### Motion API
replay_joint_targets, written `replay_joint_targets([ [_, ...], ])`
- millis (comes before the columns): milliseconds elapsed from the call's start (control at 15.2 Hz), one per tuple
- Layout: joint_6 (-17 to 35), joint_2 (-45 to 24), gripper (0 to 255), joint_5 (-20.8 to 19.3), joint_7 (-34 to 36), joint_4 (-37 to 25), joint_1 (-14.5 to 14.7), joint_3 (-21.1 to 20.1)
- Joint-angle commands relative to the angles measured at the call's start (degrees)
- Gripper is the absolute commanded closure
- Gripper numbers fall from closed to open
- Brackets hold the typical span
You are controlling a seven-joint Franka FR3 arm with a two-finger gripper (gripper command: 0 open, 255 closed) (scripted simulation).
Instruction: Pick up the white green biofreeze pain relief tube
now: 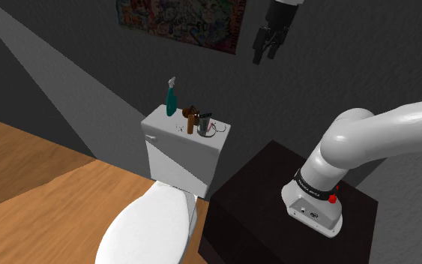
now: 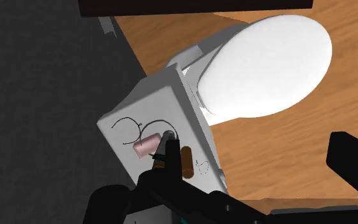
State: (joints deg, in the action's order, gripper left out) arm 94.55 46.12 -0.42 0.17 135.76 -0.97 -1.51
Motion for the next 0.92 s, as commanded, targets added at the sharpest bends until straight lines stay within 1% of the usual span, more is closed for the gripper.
replay_joint_targets([
  [0, 0.0, 0.0, 0, 0.0, 0.0, 0.0, 0.0, 0.0],
  [462, 13.77, -8.34, 0, -2.88, -11.28, 5.35, 1.59, 4.86],
  [858, 25.48, -18.96, 0, -4.16, -20.86, 6.34, 3.1, 8.7],
])
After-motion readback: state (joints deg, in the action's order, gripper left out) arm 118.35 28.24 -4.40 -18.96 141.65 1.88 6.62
